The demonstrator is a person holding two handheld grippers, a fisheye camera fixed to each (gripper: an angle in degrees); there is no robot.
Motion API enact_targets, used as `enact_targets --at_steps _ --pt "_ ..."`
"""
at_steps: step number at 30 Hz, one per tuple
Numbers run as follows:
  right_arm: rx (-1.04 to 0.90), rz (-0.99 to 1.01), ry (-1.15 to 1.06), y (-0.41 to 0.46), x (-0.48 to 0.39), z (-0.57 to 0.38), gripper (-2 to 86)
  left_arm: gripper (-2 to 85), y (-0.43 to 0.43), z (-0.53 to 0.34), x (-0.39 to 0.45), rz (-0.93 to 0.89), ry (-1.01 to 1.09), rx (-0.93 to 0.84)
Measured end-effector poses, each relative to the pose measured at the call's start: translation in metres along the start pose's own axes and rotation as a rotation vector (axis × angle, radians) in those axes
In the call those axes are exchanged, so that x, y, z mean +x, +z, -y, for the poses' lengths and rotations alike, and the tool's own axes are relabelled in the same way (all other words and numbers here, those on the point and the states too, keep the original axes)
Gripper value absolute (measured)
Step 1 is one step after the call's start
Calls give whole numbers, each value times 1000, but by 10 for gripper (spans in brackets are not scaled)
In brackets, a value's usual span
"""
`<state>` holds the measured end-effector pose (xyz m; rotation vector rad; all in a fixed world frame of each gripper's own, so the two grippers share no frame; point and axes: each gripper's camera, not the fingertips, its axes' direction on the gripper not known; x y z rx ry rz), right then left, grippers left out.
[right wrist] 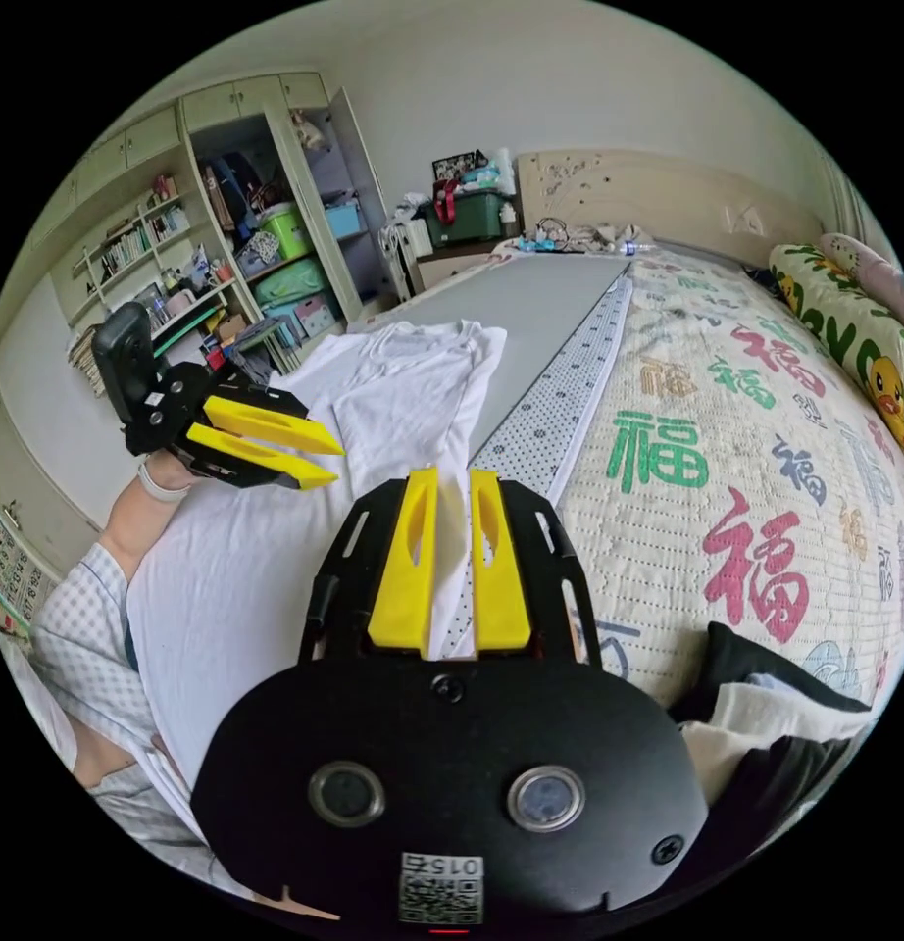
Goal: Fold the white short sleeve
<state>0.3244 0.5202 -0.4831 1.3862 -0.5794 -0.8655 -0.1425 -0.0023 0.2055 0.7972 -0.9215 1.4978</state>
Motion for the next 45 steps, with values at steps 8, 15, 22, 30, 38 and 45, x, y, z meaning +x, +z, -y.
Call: enact_targets --at_steps 8,15,22,30,38,45 --pt "-51 -81 22 3 3 21 16 19 -101 100 19 27 19 -58" --pt "-49 -74 31 -3 11 31 -1 5 -219 191 115 267 170 -59" --pt "-52 -70 35 -7 17 37 -3 -3 -341 284 187 284 189 -58" --pt "-53 -74 27 -8 21 39 -1 -7 -442 362 361 654 351 -37" --pt "-53 -72 23 -3 26 37 1 -8 -497 433 533 1063 517 -78" --pt "-54 -72 23 8 30 32 3 -4 -536 492 631 1126 571 -127"
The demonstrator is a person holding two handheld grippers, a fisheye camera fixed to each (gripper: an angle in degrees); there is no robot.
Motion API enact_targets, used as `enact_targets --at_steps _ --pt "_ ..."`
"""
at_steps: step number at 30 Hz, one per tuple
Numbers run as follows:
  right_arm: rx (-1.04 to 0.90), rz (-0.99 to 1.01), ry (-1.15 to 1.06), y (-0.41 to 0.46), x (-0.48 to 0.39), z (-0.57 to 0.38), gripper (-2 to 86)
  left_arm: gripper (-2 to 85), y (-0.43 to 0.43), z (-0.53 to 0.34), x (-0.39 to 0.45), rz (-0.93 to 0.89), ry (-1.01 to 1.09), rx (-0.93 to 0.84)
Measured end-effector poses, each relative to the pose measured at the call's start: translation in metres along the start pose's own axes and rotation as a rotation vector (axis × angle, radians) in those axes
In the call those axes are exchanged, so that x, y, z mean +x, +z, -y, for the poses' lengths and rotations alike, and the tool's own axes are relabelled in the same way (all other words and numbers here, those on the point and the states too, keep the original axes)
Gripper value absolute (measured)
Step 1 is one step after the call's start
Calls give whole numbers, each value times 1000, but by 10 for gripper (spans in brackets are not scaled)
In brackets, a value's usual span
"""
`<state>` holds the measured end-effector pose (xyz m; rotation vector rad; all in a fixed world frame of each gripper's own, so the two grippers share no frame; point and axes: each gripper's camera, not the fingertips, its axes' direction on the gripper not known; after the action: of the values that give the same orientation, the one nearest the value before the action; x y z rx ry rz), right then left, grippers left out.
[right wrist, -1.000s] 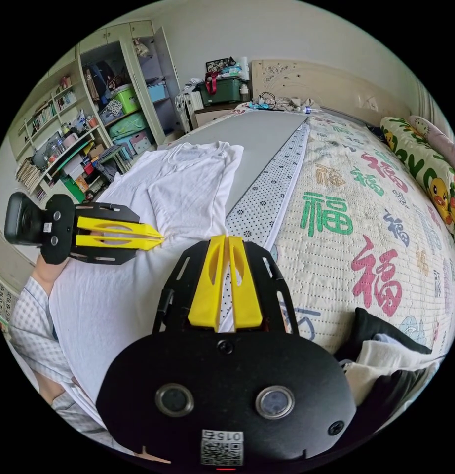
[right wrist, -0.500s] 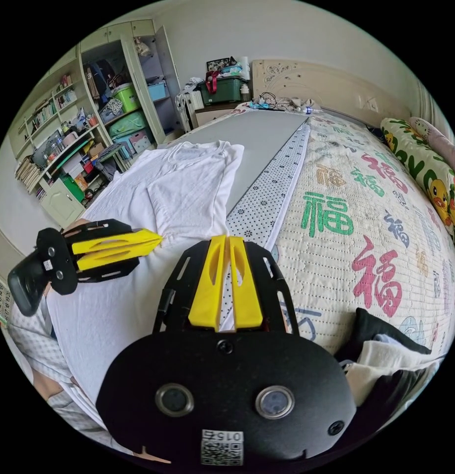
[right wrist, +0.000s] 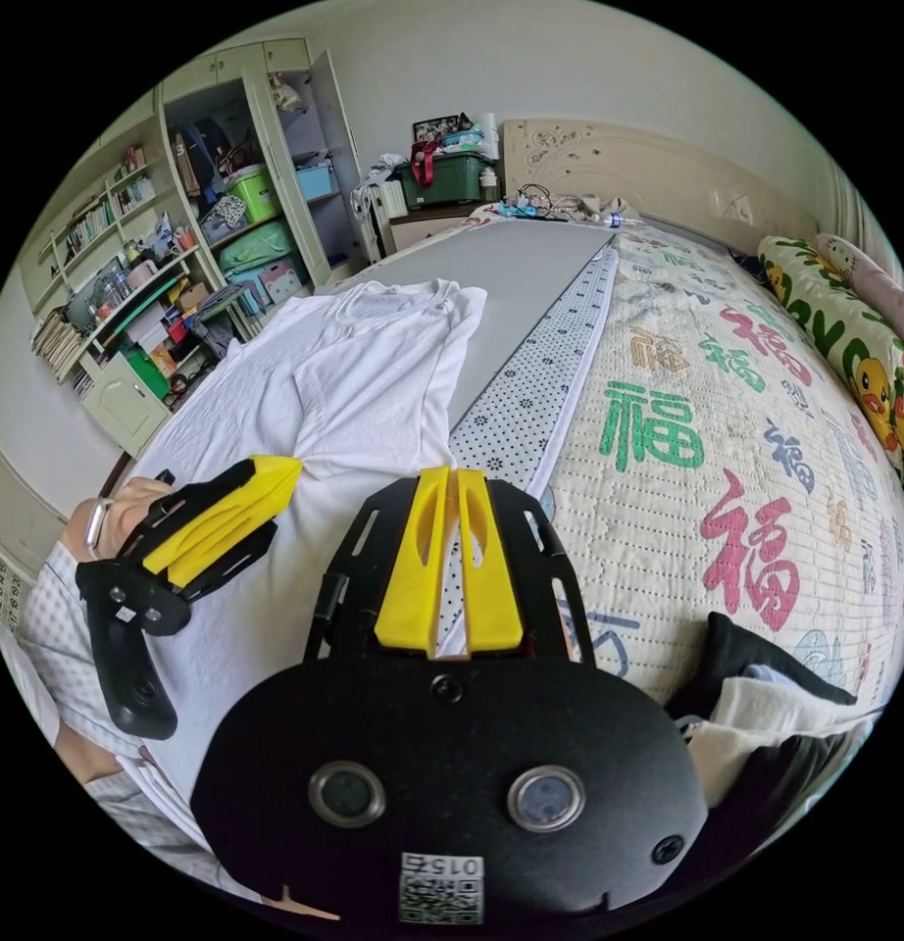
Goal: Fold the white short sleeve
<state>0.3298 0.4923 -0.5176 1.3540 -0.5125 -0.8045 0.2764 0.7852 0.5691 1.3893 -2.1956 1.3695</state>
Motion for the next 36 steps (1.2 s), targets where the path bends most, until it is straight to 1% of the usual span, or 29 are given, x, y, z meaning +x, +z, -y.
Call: enact_targets --at_steps 5,11,17,23,26,28,30,32,35,36 --pt "0 -2 -1 12 1 -4 3 -2 -44 35 -2 12 19 -1" --pt "-1 -11 -6 33 0 -10 3 -1 -81 69 26 45 82 -10" --pt "-1 -14 -7 59 -1 -17 3 -2 -96 79 79 49 83 -10" --pt "-2 -28 -13 93 -5 -24 3 -5 -89 57 155 0 -2 29" --pt "-4 -59 -26 113 -13 -28 3 -2 -79 34 204 -18 -36 71" --pt "-4 -82 -37 129 -19 -31 3 3 -67 13 246 -65 -31 83" --pt "-4 -84 -38 142 -20 -33 3 9 -61 -8 270 -102 -48 74" --pt "-5 -80 -36 155 -21 -35 3 15 -58 -42 282 -102 -110 75" --pt "-5 -90 -40 178 -26 -39 4 29 -38 -138 276 -142 -334 29" --pt "-7 -104 -46 188 -30 -40 4 39 -22 -191 272 -186 -458 -9"
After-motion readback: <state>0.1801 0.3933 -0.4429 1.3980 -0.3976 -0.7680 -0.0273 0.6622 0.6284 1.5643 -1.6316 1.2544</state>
